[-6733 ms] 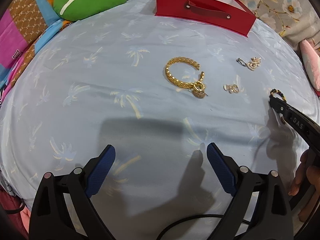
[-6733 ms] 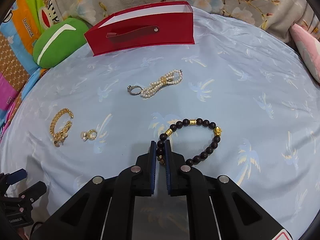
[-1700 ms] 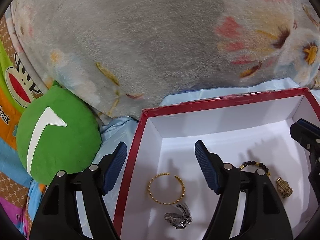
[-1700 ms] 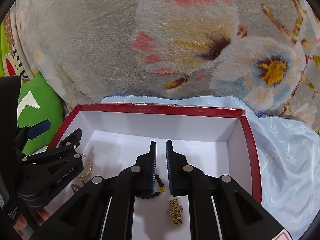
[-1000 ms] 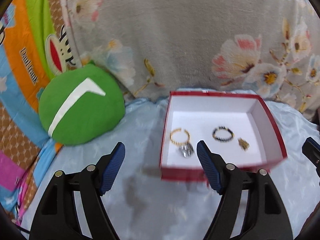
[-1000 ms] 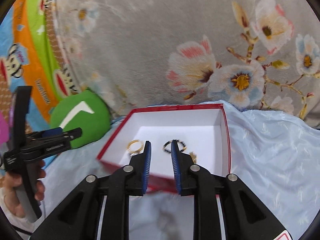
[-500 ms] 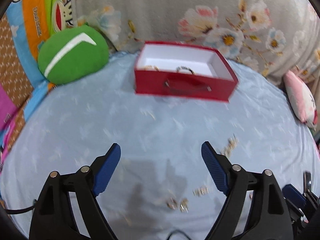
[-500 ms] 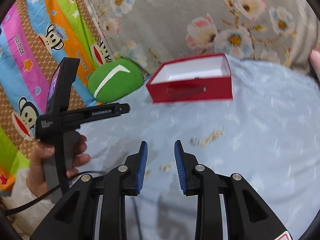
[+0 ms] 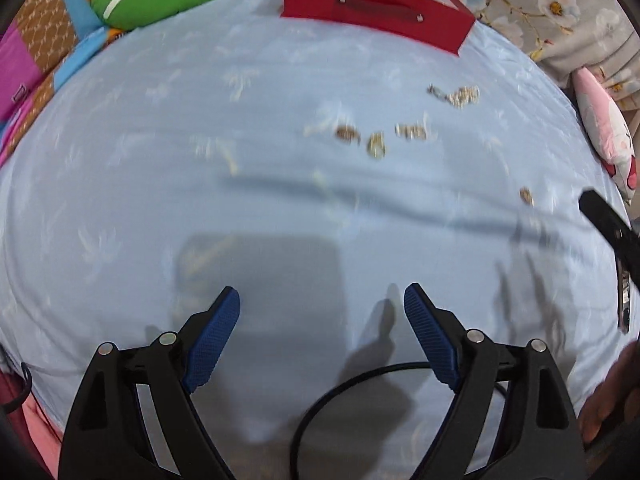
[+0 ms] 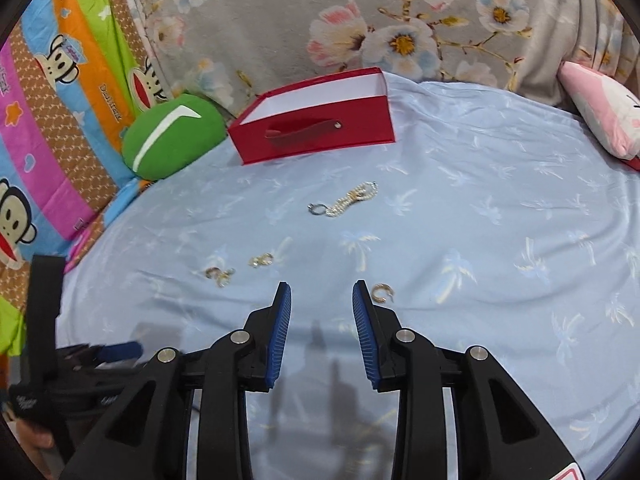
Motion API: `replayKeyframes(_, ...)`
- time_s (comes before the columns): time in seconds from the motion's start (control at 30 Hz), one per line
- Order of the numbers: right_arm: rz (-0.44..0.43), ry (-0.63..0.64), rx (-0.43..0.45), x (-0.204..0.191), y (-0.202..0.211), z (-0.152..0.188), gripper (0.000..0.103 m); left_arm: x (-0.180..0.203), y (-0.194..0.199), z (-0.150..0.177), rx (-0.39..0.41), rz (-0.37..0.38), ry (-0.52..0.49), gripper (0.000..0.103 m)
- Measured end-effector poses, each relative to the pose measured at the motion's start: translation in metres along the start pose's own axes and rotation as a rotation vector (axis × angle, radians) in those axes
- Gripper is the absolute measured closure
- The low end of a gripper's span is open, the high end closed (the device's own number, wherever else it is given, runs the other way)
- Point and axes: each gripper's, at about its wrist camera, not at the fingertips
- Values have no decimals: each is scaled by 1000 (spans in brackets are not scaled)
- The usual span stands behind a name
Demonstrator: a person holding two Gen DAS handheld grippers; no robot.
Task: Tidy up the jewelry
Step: 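Move both open grippers over the jewelry left on the sheet, then lower the right gripper onto the gold hoop earring and close it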
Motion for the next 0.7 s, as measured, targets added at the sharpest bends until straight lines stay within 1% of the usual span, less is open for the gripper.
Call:
replayKeyframes(0.03, 8, 4, -3, 1, -1, 3, 72, 1, 4, 7, 14, -25, -17, 21)
replayKeyframes(0.13, 17, -10, -20, 8, -8, 7, 72, -1, 8, 17, 24, -27, 1, 21)
replayKeyframes(0.2, 21, -24, -21, 13, -13, 5, 72, -1, 7, 13, 36, -37, 7, 21)
replayKeyframes(0.33, 59, -12, -29, 15, -28, -1, 72, -1, 1, -2, 57, -65, 1, 21)
replayKeyframes(0.53, 98, -24, -88, 24, -56, -7, 72, -1, -4, -19, 81, -74, 0, 21)
replayKeyframes(0.63, 110, -25, -118, 25, -67, -7, 72, -1, -5, -22, 82, -75, -3, 21)
replayKeyframes(0.7, 114, -26, -144, 26, -73, -6, 74, -2, -6, -23, 81, -76, -6, 21)
Point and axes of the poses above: each gripper's, at about its wrist camera, not at the fingertips, and y roughly against the way its jaws point, x to its right, z to its underside, and after that the axes turned 2 degrees about x, right-handed
